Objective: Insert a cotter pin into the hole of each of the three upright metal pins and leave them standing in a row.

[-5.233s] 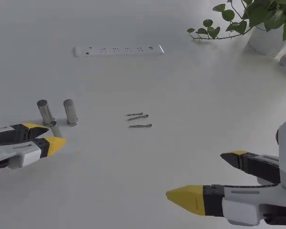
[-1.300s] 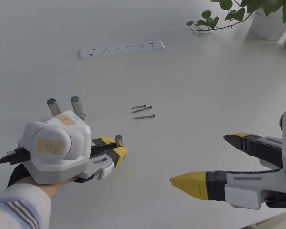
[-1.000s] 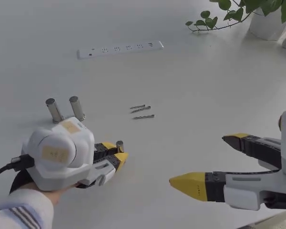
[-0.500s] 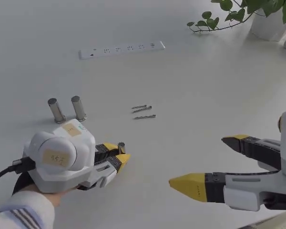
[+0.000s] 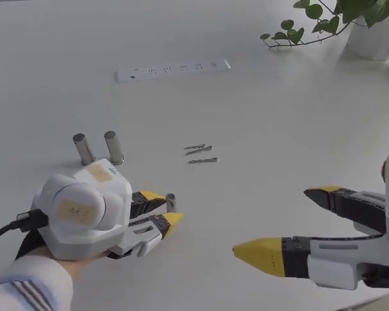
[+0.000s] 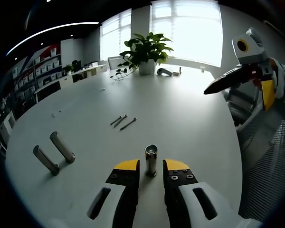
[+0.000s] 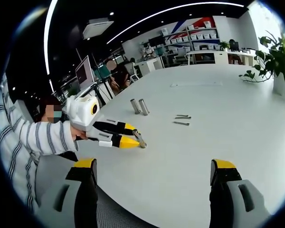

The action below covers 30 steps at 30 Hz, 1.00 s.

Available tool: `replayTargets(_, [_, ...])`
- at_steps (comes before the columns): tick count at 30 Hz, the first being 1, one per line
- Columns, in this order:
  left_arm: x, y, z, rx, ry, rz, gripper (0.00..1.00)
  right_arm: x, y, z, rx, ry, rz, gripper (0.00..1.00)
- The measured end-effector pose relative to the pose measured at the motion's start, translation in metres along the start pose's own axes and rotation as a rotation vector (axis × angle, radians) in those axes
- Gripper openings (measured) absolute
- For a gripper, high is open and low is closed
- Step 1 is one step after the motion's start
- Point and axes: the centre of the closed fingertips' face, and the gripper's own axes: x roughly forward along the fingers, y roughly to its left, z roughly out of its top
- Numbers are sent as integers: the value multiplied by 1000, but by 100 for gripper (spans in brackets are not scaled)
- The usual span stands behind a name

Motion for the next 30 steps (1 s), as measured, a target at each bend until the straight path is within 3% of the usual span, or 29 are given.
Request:
replayTargets(8, [-28, -1, -4, 14, -2, -23, 46, 2, 3, 2, -16, 12, 12, 98])
replayTargets(11, [-38, -2, -1, -45, -36, -32, 49, 3, 4, 2, -19, 16, 15, 98])
replayTargets(12, [-41, 3, 1, -84, -63, -10, 52, 3, 5, 2, -19, 17, 16, 98])
replayTargets(14, [-46, 6, 1, -90, -79, -10, 61, 4, 6, 1, -19, 24, 21, 98])
replayTargets(17, [-54, 8, 2, -109, -94, -9, 63, 6, 7, 0, -25, 33, 24, 98])
replayTargets(20, [-57, 11, -6, -154, -61, -4, 71, 6, 8, 2, -27, 33, 27, 98])
replayTargets(24, [-64, 11, -9, -164, -68, -20, 86, 7, 8, 4, -40, 39, 31, 98])
replayTargets(30, [-75, 5, -13, -187, -62, -29, 99, 9, 8, 9, -56, 45, 44, 98])
